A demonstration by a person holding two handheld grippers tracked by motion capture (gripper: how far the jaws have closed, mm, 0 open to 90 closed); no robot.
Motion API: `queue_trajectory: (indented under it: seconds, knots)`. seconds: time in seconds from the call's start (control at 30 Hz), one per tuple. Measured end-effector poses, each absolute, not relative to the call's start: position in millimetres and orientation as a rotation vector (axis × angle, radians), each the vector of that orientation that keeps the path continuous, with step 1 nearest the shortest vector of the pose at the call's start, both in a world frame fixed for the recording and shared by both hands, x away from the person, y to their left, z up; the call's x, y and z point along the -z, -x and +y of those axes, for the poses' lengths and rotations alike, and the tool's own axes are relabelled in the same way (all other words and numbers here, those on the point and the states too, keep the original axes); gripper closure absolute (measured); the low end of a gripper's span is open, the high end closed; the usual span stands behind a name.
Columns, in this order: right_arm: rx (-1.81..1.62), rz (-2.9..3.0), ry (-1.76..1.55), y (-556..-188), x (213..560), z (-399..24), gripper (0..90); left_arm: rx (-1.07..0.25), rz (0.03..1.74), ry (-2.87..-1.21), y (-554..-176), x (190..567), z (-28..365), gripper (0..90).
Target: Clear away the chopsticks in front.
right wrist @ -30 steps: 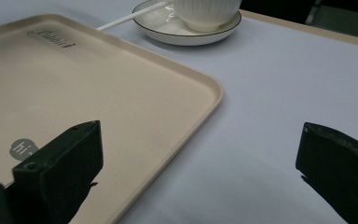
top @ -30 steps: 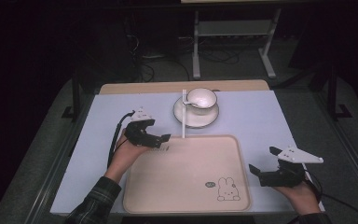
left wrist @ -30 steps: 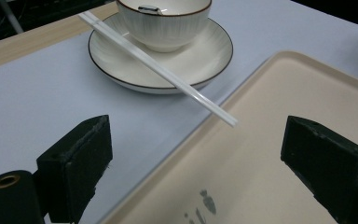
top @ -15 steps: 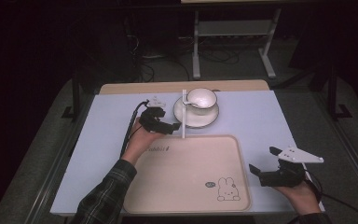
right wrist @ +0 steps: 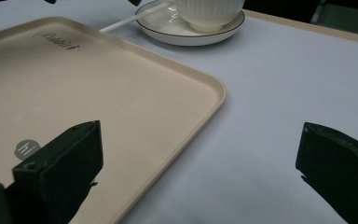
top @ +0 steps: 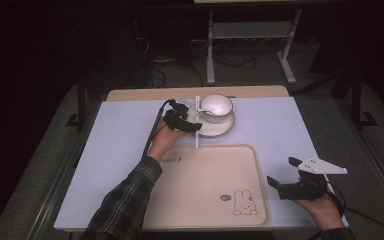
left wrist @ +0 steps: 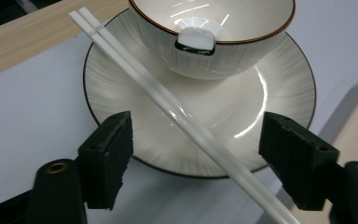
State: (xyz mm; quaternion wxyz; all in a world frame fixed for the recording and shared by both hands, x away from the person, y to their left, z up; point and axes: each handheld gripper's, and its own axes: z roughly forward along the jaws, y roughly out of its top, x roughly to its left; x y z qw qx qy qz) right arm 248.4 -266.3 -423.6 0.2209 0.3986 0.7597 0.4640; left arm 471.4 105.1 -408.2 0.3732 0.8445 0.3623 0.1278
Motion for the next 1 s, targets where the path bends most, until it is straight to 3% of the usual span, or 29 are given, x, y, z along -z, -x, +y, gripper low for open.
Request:
queue_trajectory:
  seconds: [0.47,1.0]
  knots:
    - [-1.297,2.098,-1.105,-249,424,-268,0.0,-0.334,0.984,-2.274,-488,421,83,44.1]
    - [-1.313,2.098,-1.106,-251,423,-267,0.0,-0.359,1.079,-2.270,-509,424,85,65.1]
